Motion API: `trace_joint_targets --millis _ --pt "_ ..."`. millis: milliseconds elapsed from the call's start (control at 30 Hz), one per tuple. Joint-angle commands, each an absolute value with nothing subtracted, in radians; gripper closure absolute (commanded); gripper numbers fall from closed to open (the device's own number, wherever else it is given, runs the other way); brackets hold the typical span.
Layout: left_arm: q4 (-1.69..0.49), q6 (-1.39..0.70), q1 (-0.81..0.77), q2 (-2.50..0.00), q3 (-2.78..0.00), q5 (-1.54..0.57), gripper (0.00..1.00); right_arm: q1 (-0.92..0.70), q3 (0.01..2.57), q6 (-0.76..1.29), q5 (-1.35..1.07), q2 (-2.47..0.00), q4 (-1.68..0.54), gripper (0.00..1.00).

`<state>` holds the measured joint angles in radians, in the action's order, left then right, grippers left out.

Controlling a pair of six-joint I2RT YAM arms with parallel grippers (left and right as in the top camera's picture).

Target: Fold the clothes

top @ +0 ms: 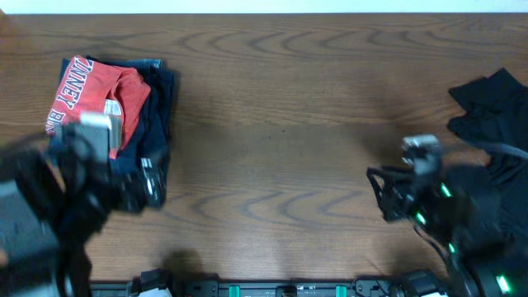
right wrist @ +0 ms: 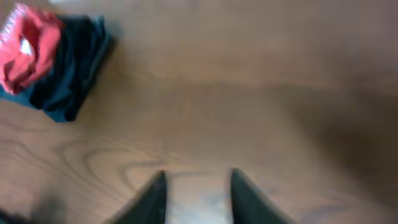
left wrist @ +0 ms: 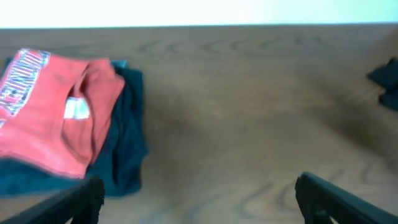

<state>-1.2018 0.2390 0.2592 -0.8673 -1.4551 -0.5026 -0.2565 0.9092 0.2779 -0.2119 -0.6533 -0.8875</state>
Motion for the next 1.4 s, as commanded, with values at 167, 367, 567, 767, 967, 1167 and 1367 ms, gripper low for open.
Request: trace_joint_targets --millis 167,367,567,767,967,1167,1367 --pt "-1.348 0.260 0.245 -0.724 -1.464 -0.373 0.02 -0.271 0.926 0.272 -0.146 -0.426 -0.937 0.01" --pt "-1.354 0.261 0.245 -0.717 -1.464 -0.376 0.02 -0.271 0.926 0.273 -0.146 -0.391 -0.939 0.01" --pt "-1.354 0.261 0.245 -0.717 -1.464 -0.376 0.02 -0.271 0.926 0.273 -0.146 -0.392 -0.940 0.01" --pt "-1.354 0.261 0.245 -0.717 -1.464 -0.376 0.02 -0.271 0.926 0.273 -0.146 -0.392 -0.940 0.01" --pt "-1.354 0.261 0.245 -0.717 -1.464 -0.376 0.02 -0.266 0.916 0.245 -0.041 -0.389 -0.965 0.01" --pt "-1.354 0.261 0.245 -0.717 -1.464 -0.376 0.02 -0.206 0.774 0.098 0.074 -0.289 -0.796 0.01" --pt "-1.354 0.261 0.245 -0.717 -1.464 -0.376 0.02 -0.138 0.535 0.066 0.072 -0.086 -0.643 0.01"
